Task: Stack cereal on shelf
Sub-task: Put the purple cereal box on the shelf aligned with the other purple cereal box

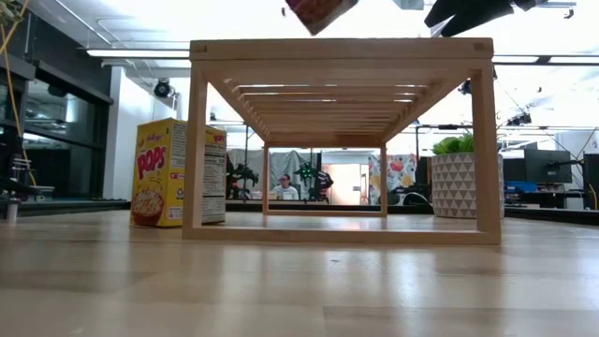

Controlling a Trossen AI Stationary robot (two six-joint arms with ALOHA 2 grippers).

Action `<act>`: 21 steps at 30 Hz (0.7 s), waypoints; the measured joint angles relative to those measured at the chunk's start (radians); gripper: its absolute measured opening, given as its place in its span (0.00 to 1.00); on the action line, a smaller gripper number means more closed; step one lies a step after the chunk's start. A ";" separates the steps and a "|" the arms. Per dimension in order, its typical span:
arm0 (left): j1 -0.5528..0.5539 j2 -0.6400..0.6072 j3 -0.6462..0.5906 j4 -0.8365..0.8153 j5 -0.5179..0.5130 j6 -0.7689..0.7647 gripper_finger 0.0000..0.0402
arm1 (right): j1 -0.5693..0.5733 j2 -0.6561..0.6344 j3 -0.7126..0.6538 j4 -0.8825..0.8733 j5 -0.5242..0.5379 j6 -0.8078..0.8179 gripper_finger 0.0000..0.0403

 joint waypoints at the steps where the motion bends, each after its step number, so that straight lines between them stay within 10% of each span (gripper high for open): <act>1: 0.009 0.021 0.029 -0.034 0.004 -0.006 0.39 | 0.000 0.000 0.000 0.000 0.000 0.000 0.66; 21: 0.193 0.182 0.096 -0.146 0.186 0.036 0.38 | 0.000 0.000 0.000 0.000 0.031 -0.019 0.66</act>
